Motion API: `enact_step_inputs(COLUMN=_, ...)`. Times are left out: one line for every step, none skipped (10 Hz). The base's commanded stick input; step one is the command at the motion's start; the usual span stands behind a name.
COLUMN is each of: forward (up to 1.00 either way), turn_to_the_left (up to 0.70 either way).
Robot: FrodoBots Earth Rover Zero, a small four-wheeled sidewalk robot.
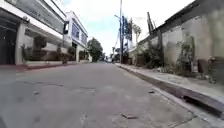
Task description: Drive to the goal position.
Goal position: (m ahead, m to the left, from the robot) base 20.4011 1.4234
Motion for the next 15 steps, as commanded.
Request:
enact_step_inputs(forward=1.0, turn_to_the_left=0.0)
enact_step_inputs(forward=1.0, turn_to_the_left=0.0)
enact_step_inputs(forward=1.0, turn_to_the_left=0.0)
enact_step_inputs(forward=1.0, turn_to_the_left=0.0)
enact_step_inputs(forward=1.0, turn_to_the_left=0.0)
enact_step_inputs(forward=1.0, turn_to_the_left=0.0)
enact_step_inputs(forward=1.0, turn_to_the_left=0.0)
enact_step_inputs(forward=1.0, turn_to_the_left=0.0)
enact_step_inputs(forward=1.0, turn_to_the_left=0.0)
enact_step_inputs(forward=1.0, turn_to_the_left=0.0)
enact_step_inputs(forward=1.0, turn_to_the_left=0.0)
enact_step_inputs(forward=1.0, turn_to_the_left=0.0)
enact_step_inputs(forward=1.0, turn_to_the_left=0.0)
enact_step_inputs(forward=1.0, turn_to_the_left=0.0)
enact_step_inputs(forward=1.0, turn_to_the_left=0.0)
